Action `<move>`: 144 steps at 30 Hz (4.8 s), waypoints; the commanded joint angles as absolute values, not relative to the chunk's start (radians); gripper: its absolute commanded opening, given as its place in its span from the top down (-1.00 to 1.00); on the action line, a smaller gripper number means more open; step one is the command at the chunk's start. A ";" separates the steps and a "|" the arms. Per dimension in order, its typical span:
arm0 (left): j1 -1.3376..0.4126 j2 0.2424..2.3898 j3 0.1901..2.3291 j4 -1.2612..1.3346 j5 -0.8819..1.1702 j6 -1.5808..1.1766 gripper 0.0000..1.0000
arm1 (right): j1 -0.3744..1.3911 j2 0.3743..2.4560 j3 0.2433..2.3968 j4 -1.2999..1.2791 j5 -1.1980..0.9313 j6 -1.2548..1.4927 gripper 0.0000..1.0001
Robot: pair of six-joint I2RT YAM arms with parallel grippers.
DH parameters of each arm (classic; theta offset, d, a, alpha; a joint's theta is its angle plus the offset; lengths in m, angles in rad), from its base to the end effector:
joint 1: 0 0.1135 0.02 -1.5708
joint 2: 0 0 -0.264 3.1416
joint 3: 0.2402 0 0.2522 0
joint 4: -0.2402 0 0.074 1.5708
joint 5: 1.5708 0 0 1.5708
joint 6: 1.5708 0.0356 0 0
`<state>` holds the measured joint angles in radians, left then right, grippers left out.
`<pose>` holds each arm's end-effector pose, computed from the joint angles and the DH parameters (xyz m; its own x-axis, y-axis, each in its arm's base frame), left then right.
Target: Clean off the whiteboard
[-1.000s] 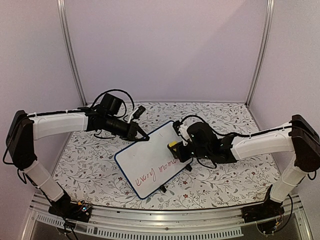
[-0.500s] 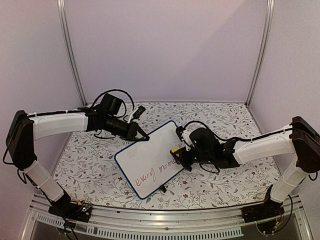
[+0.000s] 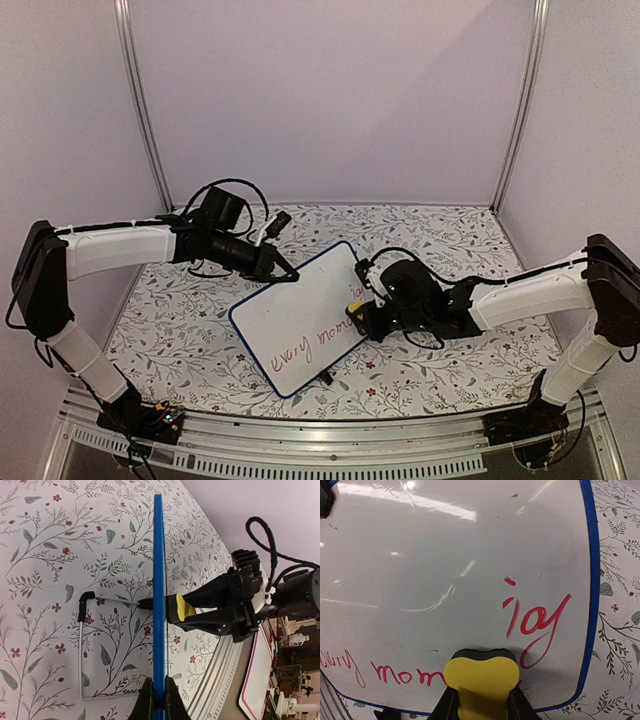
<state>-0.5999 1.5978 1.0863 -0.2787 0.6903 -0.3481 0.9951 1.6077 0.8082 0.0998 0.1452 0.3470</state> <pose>0.2691 -0.2115 0.2377 -0.8259 0.2463 -0.5072 0.5568 0.4973 -0.6653 0.1824 0.2715 0.1732 -0.5915 -0.2932 -0.7511 -0.6046 0.7776 0.1725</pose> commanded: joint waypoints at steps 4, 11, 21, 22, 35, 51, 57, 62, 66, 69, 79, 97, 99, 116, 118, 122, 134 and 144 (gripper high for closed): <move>-0.608 1.593 1.075 -0.245 0.715 -0.315 1.00 | 0.994 1.667 0.912 0.002 0.235 0.325 0.63; -0.608 1.597 1.076 -0.244 0.720 -0.317 1.00 | 0.993 1.687 0.996 -0.041 0.265 0.288 0.63; -0.609 1.590 1.075 -0.243 0.720 -0.316 1.00 | 0.957 1.698 1.088 -0.085 0.306 0.259 0.62; -0.609 1.589 1.077 -0.242 0.720 -0.315 1.00 | 0.951 1.697 1.094 -0.086 0.306 0.257 0.62; -0.607 1.596 1.078 -0.245 0.724 -0.318 1.00 | 0.935 1.724 1.045 -0.090 0.236 0.267 0.63; -0.607 1.603 1.077 -0.246 0.720 -0.318 1.00 | 0.961 1.699 0.957 -0.056 0.201 0.284 0.63; -0.606 1.606 1.080 -0.246 0.721 -0.316 1.00 | 0.969 1.695 0.937 -0.050 0.194 0.293 0.64; -0.608 1.598 1.077 -0.247 0.715 -0.316 1.00 | 0.975 1.695 0.928 -0.053 0.187 0.301 0.64; -0.607 1.603 1.078 -0.248 0.719 -0.316 1.00 | 0.982 1.692 0.917 -0.054 0.192 0.302 0.64; -0.608 1.597 1.077 -0.247 0.715 -0.316 1.00 | 0.983 1.692 0.913 -0.056 0.193 0.303 0.64; -0.608 1.602 1.078 -0.247 0.715 -0.316 1.00 | 0.990 1.684 0.893 -0.055 0.190 0.313 0.64; -0.608 1.607 1.078 -0.247 0.719 -0.315 1.00 | 0.998 1.669 0.863 -0.056 0.194 0.326 0.64; -0.609 1.607 1.078 -0.248 0.720 -0.315 1.00 | 0.999 1.670 0.858 -0.054 0.196 0.327 0.64; -0.611 1.606 1.077 -0.249 0.717 -0.314 1.00 | 1.000 1.662 0.842 -0.060 0.204 0.331 0.64; -0.611 1.604 1.077 -0.247 0.713 -0.314 1.00 | 1.000 1.664 0.847 -0.061 0.200 0.332 0.64; -0.610 1.612 1.078 -0.249 0.718 -0.315 1.00 | 1.000 1.666 0.851 -0.059 0.203 0.327 0.64; -0.610 1.606 1.078 -0.247 0.713 -0.313 1.00 | 1.000 1.652 0.837 -0.070 0.220 0.320 0.64; -0.611 1.613 1.078 -0.249 0.715 -0.314 1.00 | 1.000 1.626 0.893 -0.086 0.271 0.293 0.63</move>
